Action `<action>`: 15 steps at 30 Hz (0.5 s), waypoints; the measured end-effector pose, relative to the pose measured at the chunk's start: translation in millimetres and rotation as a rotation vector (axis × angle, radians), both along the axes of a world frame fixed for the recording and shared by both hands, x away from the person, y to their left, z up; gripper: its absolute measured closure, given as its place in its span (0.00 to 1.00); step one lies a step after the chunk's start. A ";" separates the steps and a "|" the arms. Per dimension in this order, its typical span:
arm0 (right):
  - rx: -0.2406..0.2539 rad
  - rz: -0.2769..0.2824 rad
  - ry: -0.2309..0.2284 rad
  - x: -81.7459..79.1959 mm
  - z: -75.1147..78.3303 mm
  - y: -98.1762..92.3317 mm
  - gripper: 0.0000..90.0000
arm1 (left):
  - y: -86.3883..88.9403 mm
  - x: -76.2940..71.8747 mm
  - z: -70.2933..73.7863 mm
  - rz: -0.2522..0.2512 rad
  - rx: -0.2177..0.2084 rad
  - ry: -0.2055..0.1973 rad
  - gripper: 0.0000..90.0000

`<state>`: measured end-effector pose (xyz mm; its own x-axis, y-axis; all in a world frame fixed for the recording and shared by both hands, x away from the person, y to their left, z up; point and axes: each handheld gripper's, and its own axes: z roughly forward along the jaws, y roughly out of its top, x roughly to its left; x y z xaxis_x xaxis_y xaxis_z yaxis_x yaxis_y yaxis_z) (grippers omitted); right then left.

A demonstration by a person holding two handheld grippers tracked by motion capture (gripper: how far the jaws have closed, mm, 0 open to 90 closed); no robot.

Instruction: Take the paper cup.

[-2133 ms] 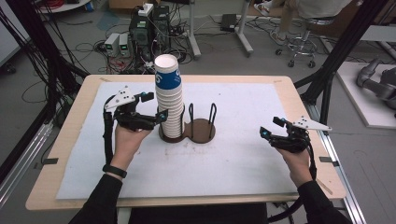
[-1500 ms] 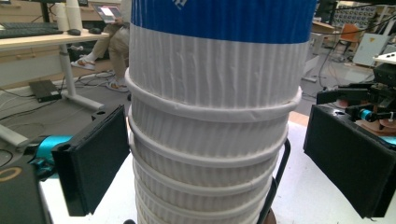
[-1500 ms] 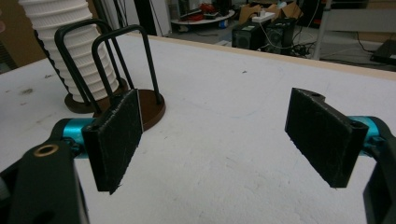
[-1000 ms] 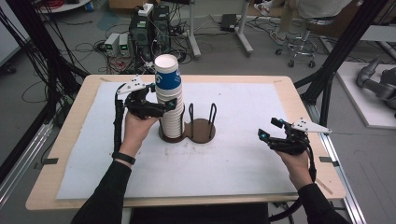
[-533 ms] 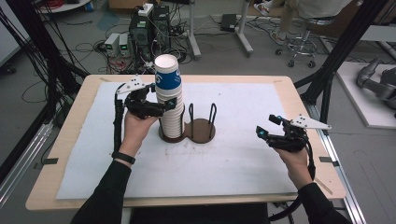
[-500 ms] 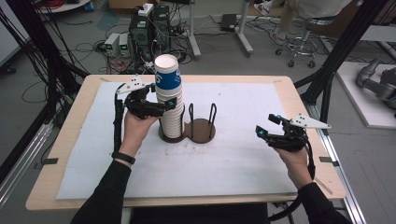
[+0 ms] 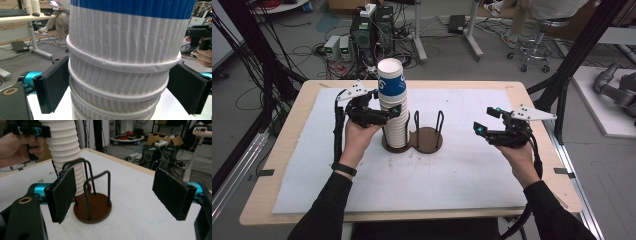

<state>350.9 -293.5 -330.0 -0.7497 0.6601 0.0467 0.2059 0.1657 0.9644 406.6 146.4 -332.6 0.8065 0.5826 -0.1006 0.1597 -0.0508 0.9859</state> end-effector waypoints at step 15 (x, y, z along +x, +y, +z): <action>0.013 0.100 -0.050 24.6 45.5 45.2 0.22 | -0.2 -0.3 0.2 0.003 0.002 0.001 0.12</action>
